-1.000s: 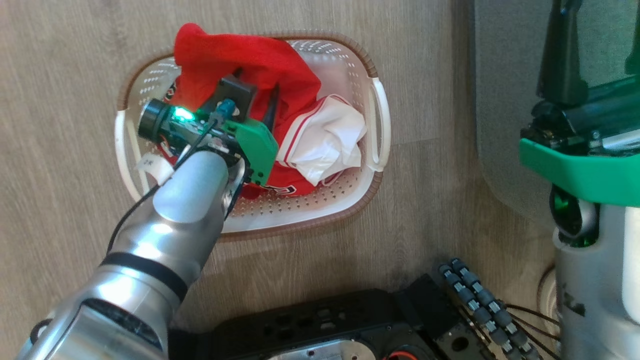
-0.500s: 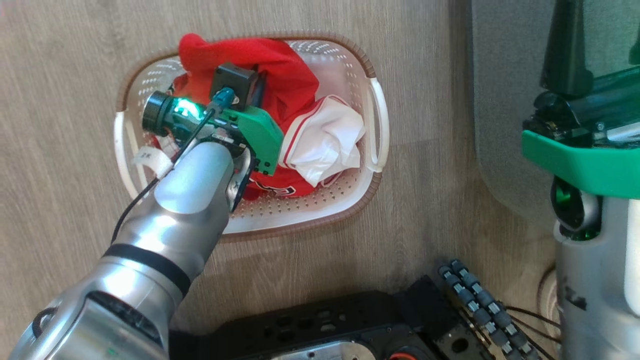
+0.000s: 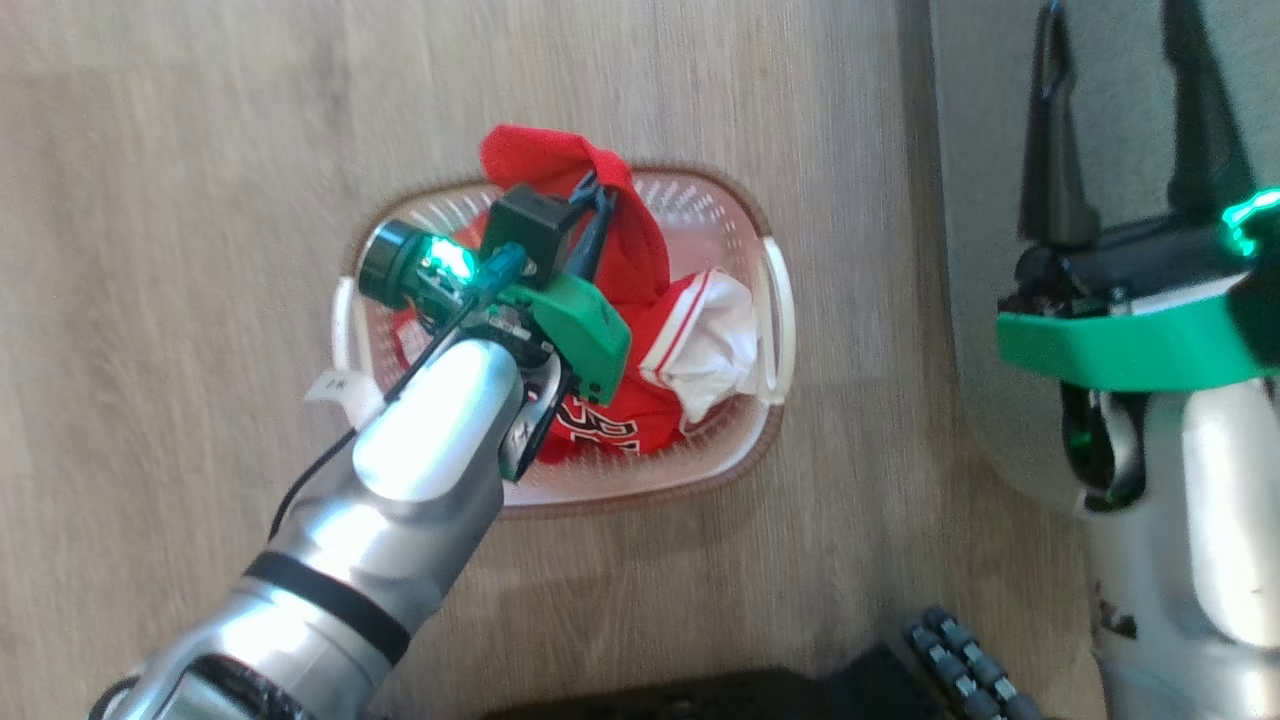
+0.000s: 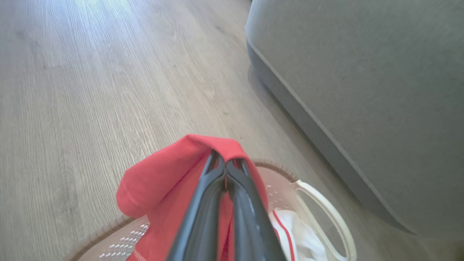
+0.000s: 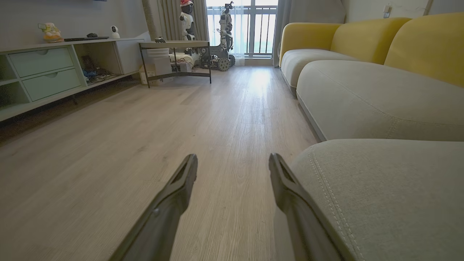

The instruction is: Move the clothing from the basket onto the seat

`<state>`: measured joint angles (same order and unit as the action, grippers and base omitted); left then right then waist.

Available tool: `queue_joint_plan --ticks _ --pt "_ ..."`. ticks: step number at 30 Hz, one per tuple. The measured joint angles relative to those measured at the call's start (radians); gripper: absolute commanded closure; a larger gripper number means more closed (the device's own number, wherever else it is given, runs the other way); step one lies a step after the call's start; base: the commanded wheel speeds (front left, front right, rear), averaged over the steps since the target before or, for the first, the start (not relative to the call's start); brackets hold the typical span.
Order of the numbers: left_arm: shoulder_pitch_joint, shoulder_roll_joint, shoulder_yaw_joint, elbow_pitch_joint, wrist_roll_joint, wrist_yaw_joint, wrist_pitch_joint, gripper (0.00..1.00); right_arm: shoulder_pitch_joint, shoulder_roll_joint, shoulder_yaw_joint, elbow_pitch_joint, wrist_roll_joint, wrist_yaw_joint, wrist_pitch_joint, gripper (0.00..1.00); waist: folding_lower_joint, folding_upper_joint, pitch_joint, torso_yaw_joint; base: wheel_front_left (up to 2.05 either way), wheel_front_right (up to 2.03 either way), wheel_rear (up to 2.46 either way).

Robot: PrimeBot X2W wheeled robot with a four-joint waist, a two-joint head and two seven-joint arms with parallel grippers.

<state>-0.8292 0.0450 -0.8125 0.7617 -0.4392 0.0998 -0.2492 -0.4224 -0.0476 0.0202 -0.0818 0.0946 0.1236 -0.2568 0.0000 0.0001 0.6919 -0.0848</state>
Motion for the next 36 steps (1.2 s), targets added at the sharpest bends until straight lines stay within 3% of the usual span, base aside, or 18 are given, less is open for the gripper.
queue_joint_plan --ticks 5,13,19,30,36 --pt "0.057 0.007 0.035 -0.063 0.018 -0.027 0.000 1.00 0.061 0.000 -0.007 0.069 -0.010 0.000 0.000 0.00 0.0000 0.0000 -0.116 0.025 0.00 0.00 0.00" --pt "0.080 0.007 0.039 -0.046 0.002 -0.081 0.005 1.00 0.190 0.000 -0.008 0.156 -0.016 0.000 0.000 0.00 0.0000 0.0000 -0.300 0.059 0.00 0.00 0.00" --pt "0.077 0.006 0.038 -0.059 -0.029 -0.101 0.073 1.00 0.262 0.000 0.000 0.193 -0.016 0.000 0.000 0.00 -0.0001 0.0000 -0.455 0.083 0.00 0.00 0.00" --pt "0.009 0.004 0.031 -0.153 -0.058 -0.126 0.155 1.00 0.311 0.000 0.094 0.299 -0.017 0.000 0.000 0.00 -0.0001 0.0000 -0.646 0.114 0.00 0.00 0.00" --pt "-0.067 0.001 0.027 -0.185 -0.069 -0.128 0.196 1.00 0.298 0.000 0.208 0.381 -0.026 0.000 0.000 0.00 -0.0001 0.0000 -0.698 0.122 0.00 0.00 0.00"
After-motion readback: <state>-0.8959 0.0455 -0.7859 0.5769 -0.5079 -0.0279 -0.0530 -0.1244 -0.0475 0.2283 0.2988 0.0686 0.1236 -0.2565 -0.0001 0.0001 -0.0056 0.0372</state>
